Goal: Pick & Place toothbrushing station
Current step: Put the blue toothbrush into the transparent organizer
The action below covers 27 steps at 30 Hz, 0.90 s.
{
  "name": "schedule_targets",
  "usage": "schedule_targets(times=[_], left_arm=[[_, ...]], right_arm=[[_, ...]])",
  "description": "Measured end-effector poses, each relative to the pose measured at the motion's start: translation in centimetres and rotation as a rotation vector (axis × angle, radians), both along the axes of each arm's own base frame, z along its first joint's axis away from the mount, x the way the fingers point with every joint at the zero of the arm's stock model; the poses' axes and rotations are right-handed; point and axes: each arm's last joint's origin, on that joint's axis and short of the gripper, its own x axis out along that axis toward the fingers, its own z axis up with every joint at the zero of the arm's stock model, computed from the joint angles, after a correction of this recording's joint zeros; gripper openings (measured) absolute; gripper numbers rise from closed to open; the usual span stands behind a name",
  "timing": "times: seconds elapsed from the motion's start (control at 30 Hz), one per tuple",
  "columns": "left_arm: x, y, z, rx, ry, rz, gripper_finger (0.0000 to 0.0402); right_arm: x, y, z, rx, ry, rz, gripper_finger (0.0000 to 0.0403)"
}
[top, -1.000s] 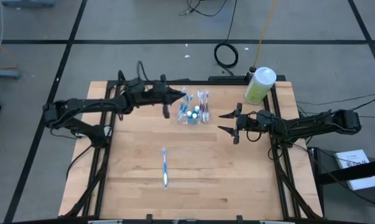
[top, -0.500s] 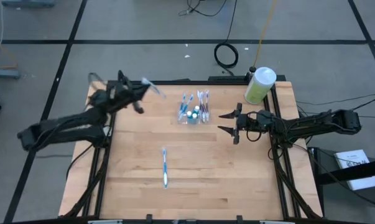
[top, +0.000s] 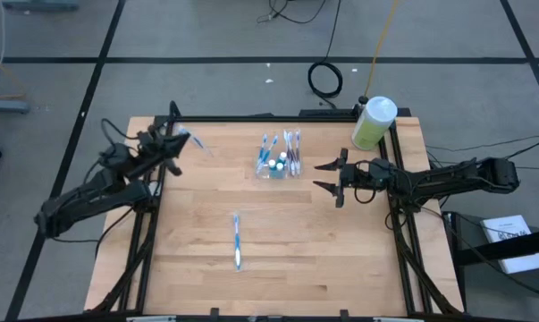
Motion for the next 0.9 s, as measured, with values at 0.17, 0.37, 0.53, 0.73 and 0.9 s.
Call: schedule_targets(times=[0.17,0.37,0.53,0.73,0.9], left_arm=[[2.0,0.4,-2.7,-0.063,0.034,-0.054,0.0001],[4.5,0.7,-6.4,-0.084,-0.01,-0.113,0.0001],[5.9,1.0,-6.7,-0.087,-0.05,-0.137,0.0],[8.1,1.6,-5.4,-0.082,-0.047,-0.216,0.0001],[10.6,2.0,-4.3,-0.072,-0.009,-0.239,0.0001]], right_arm=[[0.0,0.0,0.1,-0.002,-0.01,0.0,0.0212],[0.0,0.0,0.1,-0.001,-0.011,0.0,0.0212],[0.0,0.0,0.2,-0.003,-0.022,0.0,0.0212],[0.0,0.0,0.3,-0.006,-0.03,-0.003,0.0212],[0.0,0.0,0.3,-0.006,-0.029,-0.004,0.0212]])
